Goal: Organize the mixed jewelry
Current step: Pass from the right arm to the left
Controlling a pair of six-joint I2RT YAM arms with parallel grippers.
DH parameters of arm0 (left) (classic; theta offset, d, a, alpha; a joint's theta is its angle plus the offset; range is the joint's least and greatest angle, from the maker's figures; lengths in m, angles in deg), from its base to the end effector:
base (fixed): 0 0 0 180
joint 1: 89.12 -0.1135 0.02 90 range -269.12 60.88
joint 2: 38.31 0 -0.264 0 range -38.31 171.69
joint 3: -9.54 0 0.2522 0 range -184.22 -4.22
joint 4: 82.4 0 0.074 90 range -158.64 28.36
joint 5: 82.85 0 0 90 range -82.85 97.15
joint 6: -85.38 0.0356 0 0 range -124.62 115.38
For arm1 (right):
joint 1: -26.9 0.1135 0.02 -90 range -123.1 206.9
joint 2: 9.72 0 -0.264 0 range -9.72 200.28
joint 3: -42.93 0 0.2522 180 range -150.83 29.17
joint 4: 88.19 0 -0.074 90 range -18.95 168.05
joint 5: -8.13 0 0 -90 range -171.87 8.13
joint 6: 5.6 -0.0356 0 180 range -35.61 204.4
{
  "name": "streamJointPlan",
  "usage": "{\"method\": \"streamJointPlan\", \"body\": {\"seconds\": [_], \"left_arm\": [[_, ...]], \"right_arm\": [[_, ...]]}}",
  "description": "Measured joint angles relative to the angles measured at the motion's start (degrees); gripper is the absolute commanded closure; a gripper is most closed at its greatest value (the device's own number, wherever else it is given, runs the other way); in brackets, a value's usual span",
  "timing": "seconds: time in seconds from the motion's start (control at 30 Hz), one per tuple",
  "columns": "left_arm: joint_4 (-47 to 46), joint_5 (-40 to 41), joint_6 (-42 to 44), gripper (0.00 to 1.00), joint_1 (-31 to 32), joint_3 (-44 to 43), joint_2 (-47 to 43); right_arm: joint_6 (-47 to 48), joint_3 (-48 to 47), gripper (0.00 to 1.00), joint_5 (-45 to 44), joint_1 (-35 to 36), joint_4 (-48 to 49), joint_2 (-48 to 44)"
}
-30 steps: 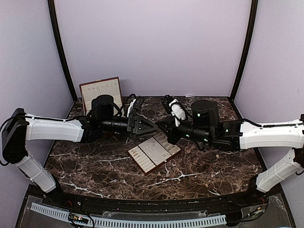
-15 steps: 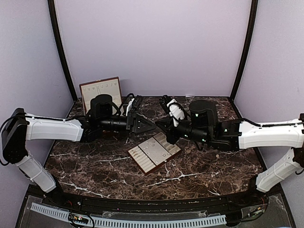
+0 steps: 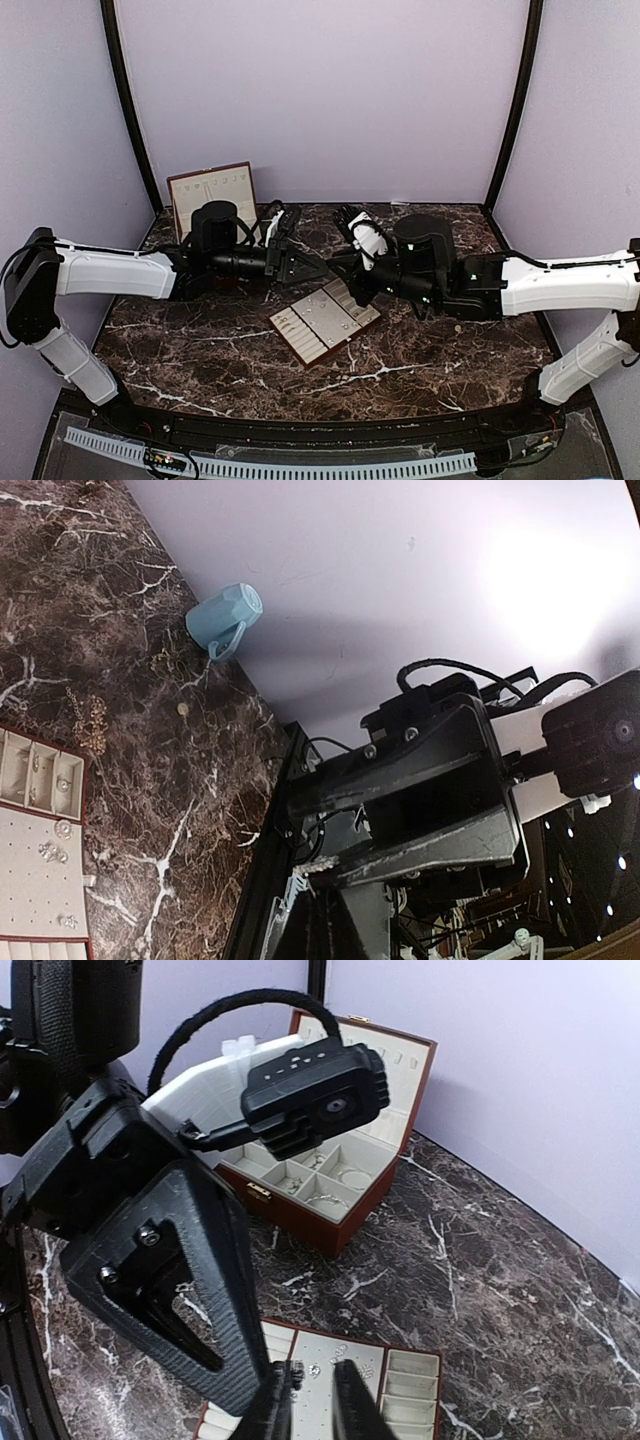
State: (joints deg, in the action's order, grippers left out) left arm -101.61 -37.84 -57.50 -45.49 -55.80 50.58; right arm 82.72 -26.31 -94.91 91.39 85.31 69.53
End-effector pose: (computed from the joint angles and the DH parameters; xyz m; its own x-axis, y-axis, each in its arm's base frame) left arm 0.2323 -0.2562 0.2692 -0.8290 0.0112 -0.5591 0.5588 0.0570 -0.8274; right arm 0.1465 0.2883 0.2981 -0.1454 -0.2383 -0.9602 -0.7821 0.6221 -0.0360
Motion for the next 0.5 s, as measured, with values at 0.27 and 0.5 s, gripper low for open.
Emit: {"method": "streamJointPlan", "body": {"seconds": [0.27, 0.5], "left_arm": [[0.1, 1.7, 0.8, 1.0, -0.8, 1.3, -0.1], [3.9, 7.0, 6.4, 1.0, -4.3, 1.9, -0.3]], "right_arm": [[-1.2, 1.6, 0.55, -2.2, -0.1, 0.0, -1.2], [-3.6, 4.5, 0.48, -0.6, 0.4, 0.0, -5.7]]}}
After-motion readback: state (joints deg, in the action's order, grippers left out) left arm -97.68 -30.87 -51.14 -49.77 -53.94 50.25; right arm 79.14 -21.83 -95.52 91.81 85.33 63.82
